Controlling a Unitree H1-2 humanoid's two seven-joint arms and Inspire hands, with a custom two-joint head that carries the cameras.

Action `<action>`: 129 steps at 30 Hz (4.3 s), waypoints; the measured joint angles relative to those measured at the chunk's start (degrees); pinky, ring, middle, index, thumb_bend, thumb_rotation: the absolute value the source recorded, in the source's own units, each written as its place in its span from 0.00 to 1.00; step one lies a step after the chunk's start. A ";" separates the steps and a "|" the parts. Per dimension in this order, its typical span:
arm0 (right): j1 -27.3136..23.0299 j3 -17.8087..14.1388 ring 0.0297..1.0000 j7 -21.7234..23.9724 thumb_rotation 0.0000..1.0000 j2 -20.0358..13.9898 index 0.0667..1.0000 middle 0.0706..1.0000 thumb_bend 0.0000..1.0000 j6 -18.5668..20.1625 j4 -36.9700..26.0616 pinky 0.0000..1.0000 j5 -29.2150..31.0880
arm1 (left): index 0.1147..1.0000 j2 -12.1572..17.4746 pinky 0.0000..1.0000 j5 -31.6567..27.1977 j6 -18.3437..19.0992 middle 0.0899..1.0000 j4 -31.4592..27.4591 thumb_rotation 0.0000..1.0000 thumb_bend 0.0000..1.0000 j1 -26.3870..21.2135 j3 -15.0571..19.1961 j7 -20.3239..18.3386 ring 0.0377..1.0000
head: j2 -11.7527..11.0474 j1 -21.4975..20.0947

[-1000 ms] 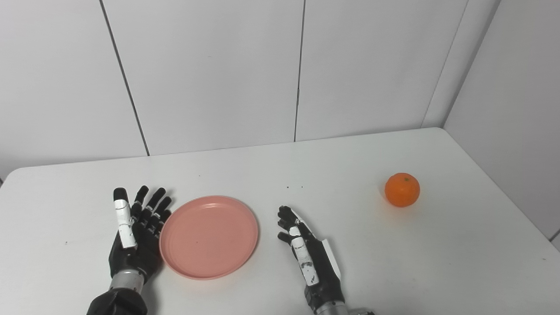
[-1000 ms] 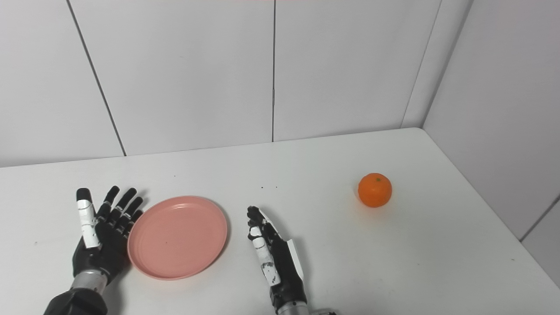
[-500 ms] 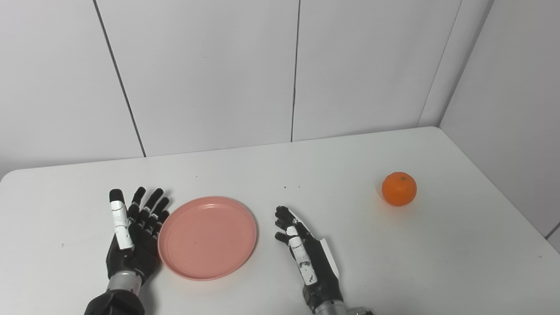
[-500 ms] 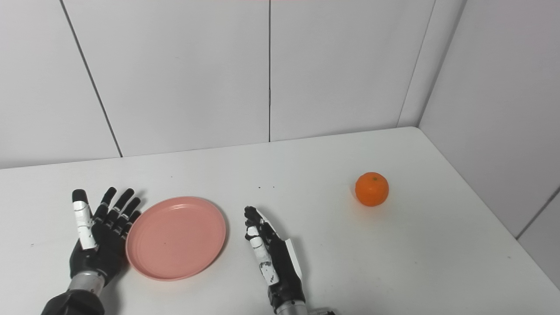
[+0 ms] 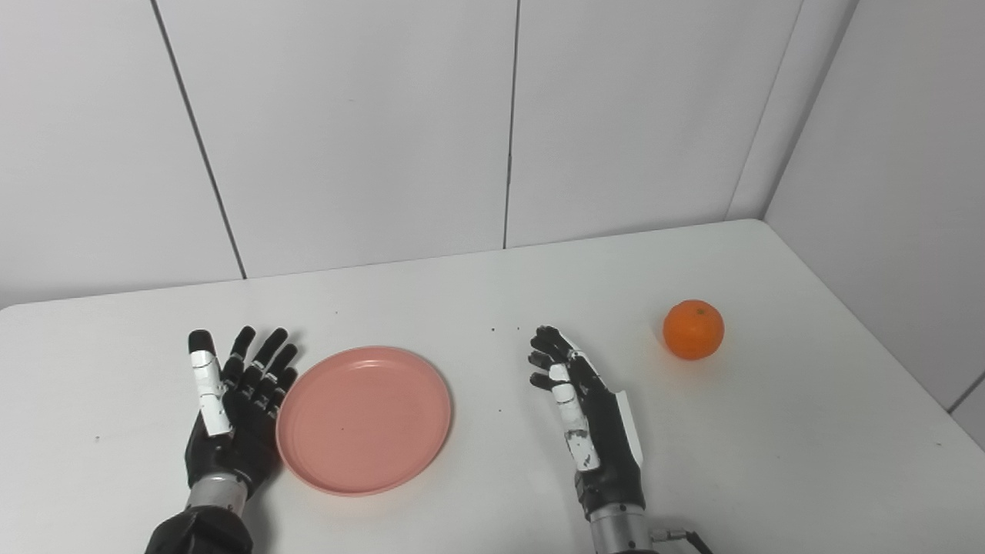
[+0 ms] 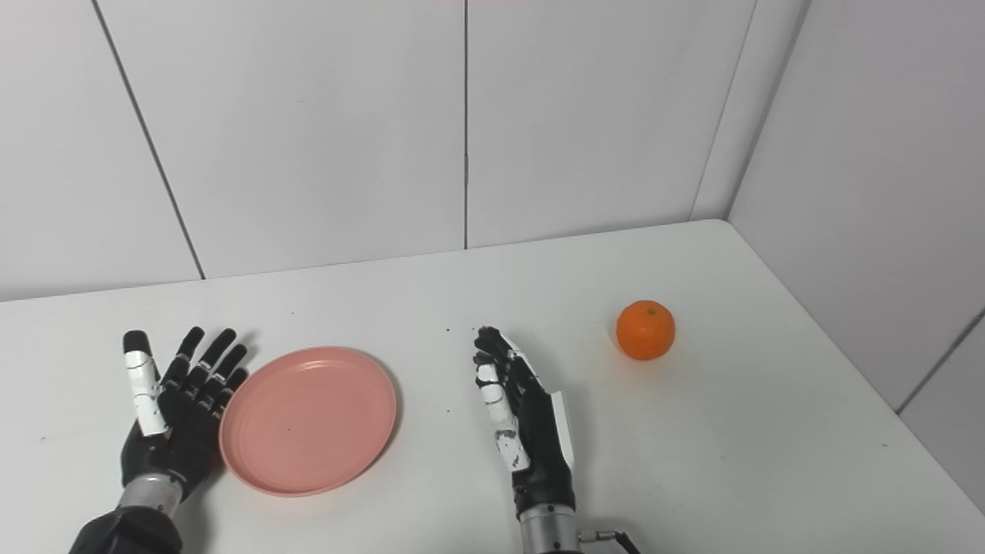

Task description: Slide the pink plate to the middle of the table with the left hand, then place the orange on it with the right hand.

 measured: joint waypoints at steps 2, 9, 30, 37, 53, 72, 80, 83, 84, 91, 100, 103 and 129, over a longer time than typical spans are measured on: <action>-2.20 -0.27 0.80 0.09 0.83 -1.01 0.80 0.81 0.77 0.66 -2.21 0.71 -1.84 | 0.94 -0.01 1.00 0.01 -0.02 0.87 0.12 0.87 0.90 -0.06 -0.06 -0.08 0.91 | 0.00 -0.09; -7.45 -2.03 0.73 0.50 0.90 -6.20 0.75 0.77 0.79 3.63 -5.12 0.64 -10.89 | 0.94 -0.12 1.00 0.01 -0.01 0.86 0.06 0.87 0.91 -0.08 -0.08 -0.08 0.91 | -0.09 -0.09; -18.44 -5.34 0.73 10.97 0.89 -27.90 0.72 0.75 0.85 13.68 -3.86 0.65 -43.00 | 0.94 -0.06 1.00 0.40 -0.11 0.86 -0.02 0.87 0.93 -0.05 -0.08 -0.41 0.91 | -0.26 0.62; -19.88 -5.65 0.71 10.76 0.89 -32.59 0.70 0.73 0.86 13.69 1.61 0.66 -46.93 | 0.94 0.29 1.00 0.34 -0.11 0.85 -0.02 0.86 0.93 -0.05 -0.09 -0.49 0.91 | -0.26 0.35; -20.37 -5.37 0.67 7.26 0.84 -35.13 0.70 0.70 0.86 13.86 17.82 0.67 -46.84 | 0.95 0.40 1.00 0.28 -0.10 0.87 0.00 0.86 0.91 -0.06 -0.11 -0.50 0.91 | -0.26 0.79; -20.66 -2.67 0.68 4.19 0.84 -35.39 0.71 0.71 0.85 14.23 28.27 0.65 -43.83 | 0.95 0.64 1.00 0.29 -0.10 0.85 -0.22 0.87 0.90 0.04 -0.35 -0.51 0.91 | 0.00 1.41; -20.56 -0.77 0.68 4.57 0.86 -35.55 0.71 0.72 0.86 16.35 28.35 0.66 -43.75 | 0.95 0.66 1.00 0.33 -0.10 0.84 -0.23 0.87 0.91 0.04 -0.52 -0.51 0.91 | 0.09 1.49; -20.55 -0.45 0.62 4.49 0.86 -35.72 0.69 0.68 0.87 16.51 28.71 0.58 -43.49 | 0.95 0.71 1.00 0.37 -0.10 0.84 -0.22 0.87 0.92 0.04 -0.57 -0.51 0.90 | 0.09 1.49; -20.55 -0.26 0.61 4.28 0.86 -35.88 0.68 0.68 0.87 16.51 28.86 0.57 -43.50 | 0.95 0.71 1.00 0.37 -0.10 0.84 -0.21 0.87 0.92 0.04 -0.56 -0.51 0.90 | 0.09 1.49; -20.47 0.45 0.51 3.51 0.84 -36.37 0.63 0.60 0.86 16.54 29.30 0.46 -43.40 | 0.95 0.82 0.99 0.36 -0.10 0.82 -0.20 0.87 0.93 0.05 -0.73 -0.51 0.88 | 0.44 1.67; -20.47 -0.19 0.21 2.02 0.56 -36.44 0.30 0.26 0.71 16.75 30.30 0.18 -40.97 | 0.94 0.81 1.00 0.30 -0.08 0.80 -0.26 0.87 0.92 0.06 -0.85 -0.47 0.88 | 0.88 1.76; -20.55 0.23 0.15 1.06 0.48 -36.48 0.22 0.18 0.62 16.76 30.91 0.13 -40.95 | 0.95 0.81 1.00 0.28 -0.07 0.80 -0.27 0.88 0.91 0.08 -0.85 -0.44 0.87 | 0.88 1.76; -19.95 3.23 0.14 3.09 0.39 -38.29 0.23 0.16 0.55 17.57 27.08 0.11 -37.81 | 0.96 0.83 0.98 0.45 -0.06 0.79 -0.60 0.88 0.92 0.42 -1.39 -0.33 0.86 | 1.41 2.29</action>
